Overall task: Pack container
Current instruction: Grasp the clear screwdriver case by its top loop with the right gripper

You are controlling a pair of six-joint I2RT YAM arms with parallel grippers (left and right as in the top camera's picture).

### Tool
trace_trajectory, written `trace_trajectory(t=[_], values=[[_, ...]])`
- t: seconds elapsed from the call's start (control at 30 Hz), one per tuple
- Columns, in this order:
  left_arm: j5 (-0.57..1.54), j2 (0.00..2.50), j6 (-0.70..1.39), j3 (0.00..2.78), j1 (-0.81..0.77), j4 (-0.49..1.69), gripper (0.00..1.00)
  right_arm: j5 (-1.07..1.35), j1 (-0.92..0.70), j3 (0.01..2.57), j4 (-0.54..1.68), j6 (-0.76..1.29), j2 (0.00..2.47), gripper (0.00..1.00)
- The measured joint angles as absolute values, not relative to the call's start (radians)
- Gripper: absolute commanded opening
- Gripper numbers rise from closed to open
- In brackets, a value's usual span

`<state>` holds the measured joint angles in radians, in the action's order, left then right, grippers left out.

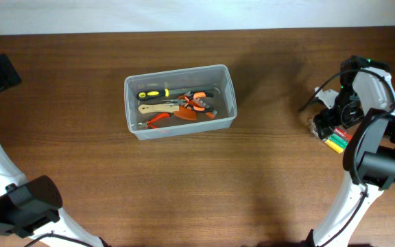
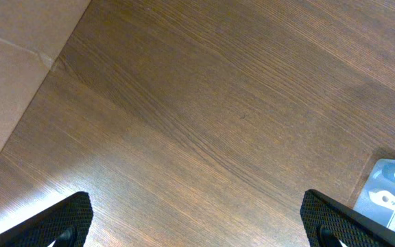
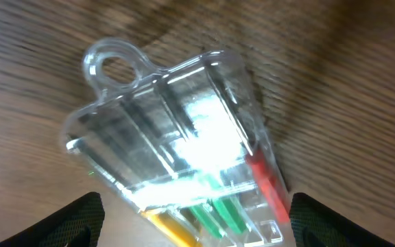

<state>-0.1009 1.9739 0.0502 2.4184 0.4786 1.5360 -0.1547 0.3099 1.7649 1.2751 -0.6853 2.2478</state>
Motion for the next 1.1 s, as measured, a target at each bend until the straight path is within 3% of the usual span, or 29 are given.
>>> trace_trajectory(t=[0.47, 0.53, 0.63, 0.67, 0.93, 1.03, 1.07, 1.1], values=[[-0.101, 1.974, 0.051, 2.418, 0.479, 1.536, 0.99, -0.224, 0.286, 1.767, 1.277, -0.666, 2.314, 0.80], [-0.101, 1.974, 0.050, 2.418, 0.479, 1.536, 0.99, -0.222, 0.275, 1.767, 1.280, -0.648, 2.315, 0.76], [-0.101, 1.974, 0.050, 2.418, 0.479, 1.536, 0.99, -0.202, 0.253, 1.768, 1.284, -0.601, 2.315, 0.55], [-0.101, 1.974, 0.050, 2.418, 0.479, 1.536, 0.99, -0.186, 0.245, 1.772, 1.288, -0.587, 2.314, 0.53], [-0.101, 1.974, 0.050, 2.418, 0.479, 1.536, 0.99, -0.081, 0.164, 1.788, 1.306, -0.281, 2.313, 0.57], [-0.101, 1.974, 0.050, 2.418, 0.479, 1.536, 0.99, -0.014, 0.155, 1.788, 1.337, -0.184, 2.315, 0.53], [-0.101, 1.974, 0.050, 2.418, 0.479, 1.536, 0.99, 0.017, 0.155, 1.788, 1.348, -0.156, 2.316, 0.48], [-0.101, 1.974, 0.051, 2.418, 0.479, 1.536, 0.99, 0.043, 0.155, 1.788, 1.358, -0.131, 2.317, 0.37]])
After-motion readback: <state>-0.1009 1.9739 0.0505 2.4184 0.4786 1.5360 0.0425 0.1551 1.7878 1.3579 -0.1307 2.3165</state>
